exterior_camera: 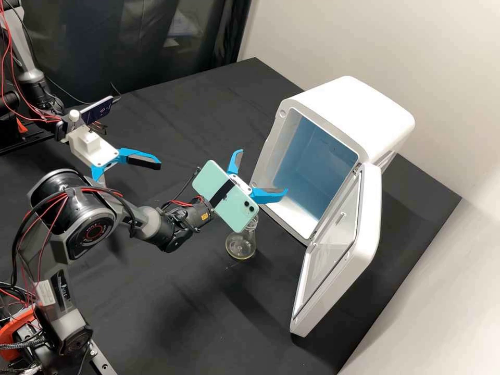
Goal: Place the flask in the incubator
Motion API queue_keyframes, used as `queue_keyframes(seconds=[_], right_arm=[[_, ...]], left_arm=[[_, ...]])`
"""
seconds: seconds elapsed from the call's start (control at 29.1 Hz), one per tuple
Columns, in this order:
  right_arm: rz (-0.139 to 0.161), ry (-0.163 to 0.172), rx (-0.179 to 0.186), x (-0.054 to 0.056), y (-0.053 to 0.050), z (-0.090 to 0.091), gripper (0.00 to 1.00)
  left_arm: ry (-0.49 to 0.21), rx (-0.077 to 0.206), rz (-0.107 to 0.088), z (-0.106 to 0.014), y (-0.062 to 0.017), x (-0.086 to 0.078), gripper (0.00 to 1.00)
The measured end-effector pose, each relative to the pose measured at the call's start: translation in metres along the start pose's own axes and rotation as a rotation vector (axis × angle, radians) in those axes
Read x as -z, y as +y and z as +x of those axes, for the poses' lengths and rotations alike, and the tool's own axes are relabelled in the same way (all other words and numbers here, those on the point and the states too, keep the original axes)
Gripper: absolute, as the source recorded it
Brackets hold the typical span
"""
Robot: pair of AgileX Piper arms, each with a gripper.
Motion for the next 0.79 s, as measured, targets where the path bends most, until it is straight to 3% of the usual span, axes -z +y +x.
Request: queue_keyframes(seconds=[0.17, 0.38, 0.48, 0.79], right_arm=[[0.000, 0.000, 0.000, 0.000, 0.000, 0.000, 1.00], [0.000, 0.000, 0.000, 0.000, 0.000, 0.000, 1.00], [0.000, 0.000, 0.000, 0.000, 0.000, 0.000, 1.00], [0.000, 0.000, 0.000, 0.000, 0.000, 0.000, 1.00]], left_arm=[[0.046, 0.002, -0.026, -0.004, -0.0023, 0.013, 1.00], [0.082, 0.019, -0.020, -0.006, -0.0055, 0.028, 1.00], [0.102, 0.017, -0.036, -0.008, -0.0051, 0.033, 1.00], [0.107, 0.029, -0.036, -0.008, -0.0075, 0.038, 1.00]])
